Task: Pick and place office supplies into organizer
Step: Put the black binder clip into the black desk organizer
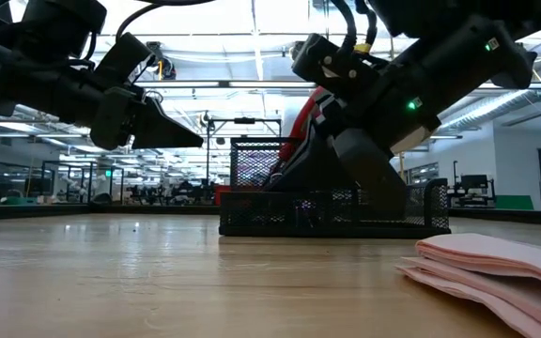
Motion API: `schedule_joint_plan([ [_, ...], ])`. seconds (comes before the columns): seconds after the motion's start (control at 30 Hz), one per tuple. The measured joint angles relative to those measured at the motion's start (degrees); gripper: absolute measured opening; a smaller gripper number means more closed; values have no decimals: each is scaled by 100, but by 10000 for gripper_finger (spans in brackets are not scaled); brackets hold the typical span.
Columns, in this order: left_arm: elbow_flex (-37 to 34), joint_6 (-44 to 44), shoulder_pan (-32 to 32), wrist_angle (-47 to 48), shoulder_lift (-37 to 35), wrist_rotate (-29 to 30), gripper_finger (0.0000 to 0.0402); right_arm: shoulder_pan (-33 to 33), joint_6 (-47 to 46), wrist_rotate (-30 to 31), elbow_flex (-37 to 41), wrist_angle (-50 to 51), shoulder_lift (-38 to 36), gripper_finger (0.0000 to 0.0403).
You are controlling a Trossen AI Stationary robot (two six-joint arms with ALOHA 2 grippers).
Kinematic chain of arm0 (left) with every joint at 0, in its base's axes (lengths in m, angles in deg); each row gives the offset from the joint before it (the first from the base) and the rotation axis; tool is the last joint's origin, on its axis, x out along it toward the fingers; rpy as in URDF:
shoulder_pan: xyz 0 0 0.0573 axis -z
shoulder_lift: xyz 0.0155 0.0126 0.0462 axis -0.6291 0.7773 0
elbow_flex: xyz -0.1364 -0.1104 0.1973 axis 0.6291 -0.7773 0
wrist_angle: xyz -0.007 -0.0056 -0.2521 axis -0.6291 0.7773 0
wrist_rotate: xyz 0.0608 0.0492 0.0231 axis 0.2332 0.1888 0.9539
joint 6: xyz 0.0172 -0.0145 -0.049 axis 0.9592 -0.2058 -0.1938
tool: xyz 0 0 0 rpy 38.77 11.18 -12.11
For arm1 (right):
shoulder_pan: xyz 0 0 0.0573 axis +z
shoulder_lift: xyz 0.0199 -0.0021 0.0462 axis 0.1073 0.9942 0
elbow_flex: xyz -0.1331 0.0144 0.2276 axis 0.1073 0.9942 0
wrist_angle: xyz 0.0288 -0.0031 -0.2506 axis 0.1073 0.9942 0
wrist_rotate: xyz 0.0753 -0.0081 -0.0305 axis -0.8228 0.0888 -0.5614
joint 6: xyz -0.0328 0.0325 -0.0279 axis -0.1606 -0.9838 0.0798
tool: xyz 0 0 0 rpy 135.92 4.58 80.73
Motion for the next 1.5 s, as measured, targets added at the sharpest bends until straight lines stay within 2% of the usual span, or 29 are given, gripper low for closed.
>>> schedule_joint_plan([
  [0.33,0,-35,0,12,0,-2,31,0,-275,34,0,4,-4,58],
  [0.53,0,-35,0,146,2,-4,31,43,-78,8,2,28,-68,70],
  [0.87,0,-50,0,118,0,-7,31,575,238,-102,2,66,-973,71],
  [1.03,0,-73,0,118,0,-7,31,952,638,-1240,2,814,-1715,71],
  [1.2,0,-109,0,120,0,-9,31,1099,-472,-2680,2,1935,-2572,71],
  [1.3,0,-108,0,120,0,-8,31,1240,-1211,-3427,2,2384,-2836,71],
  [1.5,0,-105,0,107,0,-9,31,1607,-2500,-3629,2,3005,-2736,71],
])
